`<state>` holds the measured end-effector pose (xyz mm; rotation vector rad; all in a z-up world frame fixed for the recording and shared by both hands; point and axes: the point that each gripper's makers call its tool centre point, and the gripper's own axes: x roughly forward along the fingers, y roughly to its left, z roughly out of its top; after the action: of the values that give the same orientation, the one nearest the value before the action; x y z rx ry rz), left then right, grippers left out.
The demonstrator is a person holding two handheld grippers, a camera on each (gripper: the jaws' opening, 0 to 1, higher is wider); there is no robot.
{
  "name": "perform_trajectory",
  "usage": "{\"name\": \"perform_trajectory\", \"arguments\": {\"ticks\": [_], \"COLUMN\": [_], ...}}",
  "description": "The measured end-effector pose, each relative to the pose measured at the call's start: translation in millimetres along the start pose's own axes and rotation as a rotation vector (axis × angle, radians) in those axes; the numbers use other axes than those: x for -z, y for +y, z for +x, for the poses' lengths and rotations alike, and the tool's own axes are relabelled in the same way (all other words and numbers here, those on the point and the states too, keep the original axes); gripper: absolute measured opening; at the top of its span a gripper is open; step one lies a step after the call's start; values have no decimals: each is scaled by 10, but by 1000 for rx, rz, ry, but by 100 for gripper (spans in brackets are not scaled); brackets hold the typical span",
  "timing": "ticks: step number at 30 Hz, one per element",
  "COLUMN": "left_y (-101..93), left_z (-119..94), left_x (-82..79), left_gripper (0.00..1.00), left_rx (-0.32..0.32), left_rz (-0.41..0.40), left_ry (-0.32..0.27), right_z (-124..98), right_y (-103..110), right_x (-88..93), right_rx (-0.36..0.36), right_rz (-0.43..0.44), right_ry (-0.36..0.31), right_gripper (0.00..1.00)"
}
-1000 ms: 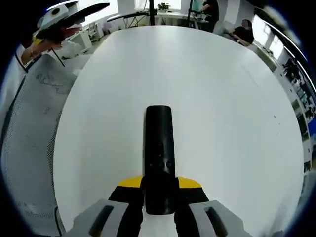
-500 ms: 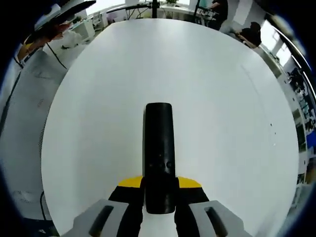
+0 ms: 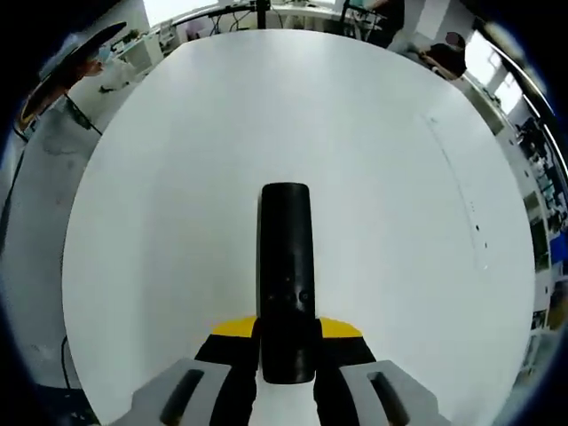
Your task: Press the specified remote control buttons in sequence, fully releasing each button before pressing the next.
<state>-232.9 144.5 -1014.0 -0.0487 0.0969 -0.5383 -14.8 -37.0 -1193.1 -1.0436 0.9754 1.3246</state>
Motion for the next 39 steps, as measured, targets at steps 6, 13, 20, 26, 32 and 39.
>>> {"name": "perform_trajectory", "arguments": {"ticks": [6, 13, 20, 26, 32, 39], "left_y": [42, 71, 48, 46, 30, -26], "left_z": [-19, -36, -5, 14, 55, 96], "left_x": [-10, -16, 2, 4, 9, 22], "left_gripper": [100, 100, 100, 100, 100, 100], "left_rx": [-9, -21, -16, -12, -1, 18], "left_rz": [-6, -17, -24, -22, -14, -22], "left_ry": [3, -1, 4, 7, 11, 10], "right_z": [22, -84, -247, -401, -552, -820], "right_y": [-39, -27, 134, 297, 489, 686], "right_x": [-14, 21, 138, 283, 321, 353], "right_rx": [-7, 57, 140, 236, 293, 387], "right_rz": [10, 118, 379, 549, 641, 715], "right_ry": [-5, -130, -319, -448, -548, -644], "right_gripper": [21, 31, 45, 64, 80, 94]}}
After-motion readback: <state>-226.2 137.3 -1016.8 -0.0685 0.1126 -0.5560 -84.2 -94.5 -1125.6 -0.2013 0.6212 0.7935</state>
